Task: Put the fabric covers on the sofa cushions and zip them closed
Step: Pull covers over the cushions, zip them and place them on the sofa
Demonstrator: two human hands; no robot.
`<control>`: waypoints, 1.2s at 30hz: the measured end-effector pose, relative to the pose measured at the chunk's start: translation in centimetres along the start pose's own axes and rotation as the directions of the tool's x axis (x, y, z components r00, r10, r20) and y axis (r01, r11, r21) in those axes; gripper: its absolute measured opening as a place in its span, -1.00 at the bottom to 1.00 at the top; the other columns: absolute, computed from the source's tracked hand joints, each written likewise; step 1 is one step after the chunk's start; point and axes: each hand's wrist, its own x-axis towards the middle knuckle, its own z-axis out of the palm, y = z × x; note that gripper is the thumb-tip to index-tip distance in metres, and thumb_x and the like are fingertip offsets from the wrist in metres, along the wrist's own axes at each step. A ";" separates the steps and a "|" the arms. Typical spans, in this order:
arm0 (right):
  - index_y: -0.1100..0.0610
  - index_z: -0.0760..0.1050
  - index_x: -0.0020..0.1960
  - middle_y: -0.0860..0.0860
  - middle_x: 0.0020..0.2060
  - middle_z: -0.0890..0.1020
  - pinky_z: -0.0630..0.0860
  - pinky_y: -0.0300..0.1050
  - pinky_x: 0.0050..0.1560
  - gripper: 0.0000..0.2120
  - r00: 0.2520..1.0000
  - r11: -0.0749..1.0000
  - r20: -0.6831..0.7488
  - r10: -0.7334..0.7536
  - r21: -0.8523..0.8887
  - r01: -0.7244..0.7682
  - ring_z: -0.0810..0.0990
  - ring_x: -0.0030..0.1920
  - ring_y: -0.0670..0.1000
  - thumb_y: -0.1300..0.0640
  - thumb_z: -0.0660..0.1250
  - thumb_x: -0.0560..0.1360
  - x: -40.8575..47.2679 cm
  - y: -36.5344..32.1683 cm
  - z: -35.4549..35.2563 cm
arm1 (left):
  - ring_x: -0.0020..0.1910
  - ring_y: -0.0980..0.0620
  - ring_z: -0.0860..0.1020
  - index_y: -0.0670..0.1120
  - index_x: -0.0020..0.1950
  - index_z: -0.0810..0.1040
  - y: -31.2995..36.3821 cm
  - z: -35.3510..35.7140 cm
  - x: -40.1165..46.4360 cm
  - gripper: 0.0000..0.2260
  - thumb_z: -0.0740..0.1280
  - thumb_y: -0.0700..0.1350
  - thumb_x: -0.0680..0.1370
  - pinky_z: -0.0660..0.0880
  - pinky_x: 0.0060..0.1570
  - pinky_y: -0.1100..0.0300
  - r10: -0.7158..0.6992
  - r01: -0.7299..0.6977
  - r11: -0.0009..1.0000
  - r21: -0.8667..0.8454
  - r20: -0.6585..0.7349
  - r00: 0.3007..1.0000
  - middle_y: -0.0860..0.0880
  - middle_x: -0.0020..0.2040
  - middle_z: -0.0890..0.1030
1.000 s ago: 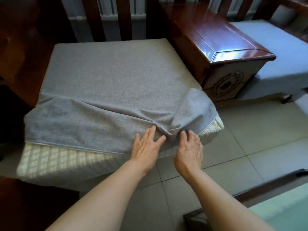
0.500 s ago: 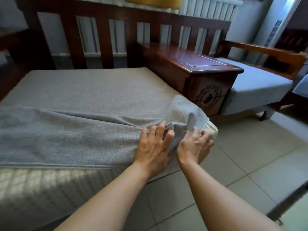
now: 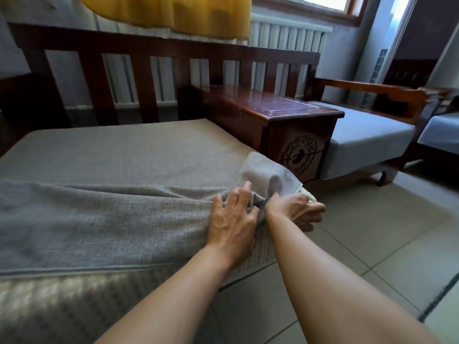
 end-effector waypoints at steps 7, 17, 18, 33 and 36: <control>0.06 0.41 -0.22 0.05 0.19 0.27 0.29 0.02 0.21 -0.80 0.995 0.973 -0.063 0.077 0.224 -0.061 0.29 0.17 0.13 0.03 0.41 0.43 0.6 0.5 0.5 | 0.13 -0.17 0.55 -0.04 -0.12 0.66 -0.1 0.3 0.6 -0.47 0.55 0.11 -0.03 0.49 -0.01 -0.13 0.025 -0.025 1.000 0.017 -0.011 1.000 -0.20 0.26 0.50; 0.19 0.41 -0.06 0.18 0.05 0.57 0.44 0.00 -0.04 -0.92 0.989 0.904 -0.039 0.140 0.413 -0.111 0.55 0.06 0.24 0.17 0.24 0.55 3.5 2.3 -1.0 | 0.04 -0.15 0.55 -0.13 -0.19 0.65 1.7 0.8 1.9 -0.84 0.35 -0.11 0.29 0.17 0.26 -0.13 0.267 -0.254 0.962 0.098 -0.153 0.951 -0.11 -0.04 0.62; 0.21 0.41 -0.05 0.20 0.05 0.57 0.44 0.00 -0.02 -0.91 0.987 0.901 -0.042 0.157 0.416 -0.126 0.55 0.07 0.24 0.18 0.23 0.56 3.5 2.4 -1.2 | -0.05 -0.14 0.56 -0.12 -0.23 0.64 2.2 0.9 2.1 -0.85 0.29 -0.14 0.31 0.23 0.21 -0.09 0.271 -0.259 0.962 0.088 -0.167 0.948 -0.10 -0.13 0.62; 0.42 0.43 0.18 0.32 0.18 0.52 0.42 0.02 0.23 -0.70 0.916 0.822 0.194 0.353 0.404 -0.402 0.49 0.21 0.29 0.22 0.23 0.56 1.9 11.4 3.0 | -0.45 -0.01 0.46 -0.06 -0.44 0.50 2.7 4.4 -2.4 -0.78 0.15 -0.29 0.33 0.28 -0.45 0.22 0.501 -0.486 0.865 0.122 -0.187 0.845 -0.04 -0.43 0.51; 0.43 0.45 0.18 0.33 0.18 0.53 0.40 0.06 0.26 -0.66 0.914 0.862 0.231 0.333 0.319 -0.394 0.49 0.21 0.29 0.18 0.24 0.55 1.0 12.8 3.6 | -0.47 -0.01 0.47 -0.05 -0.47 0.51 2.6 5.4 -3.5 -0.78 0.15 -0.27 0.30 0.31 -0.46 0.24 0.487 -0.477 0.872 0.106 -0.115 0.866 -0.03 -0.45 0.51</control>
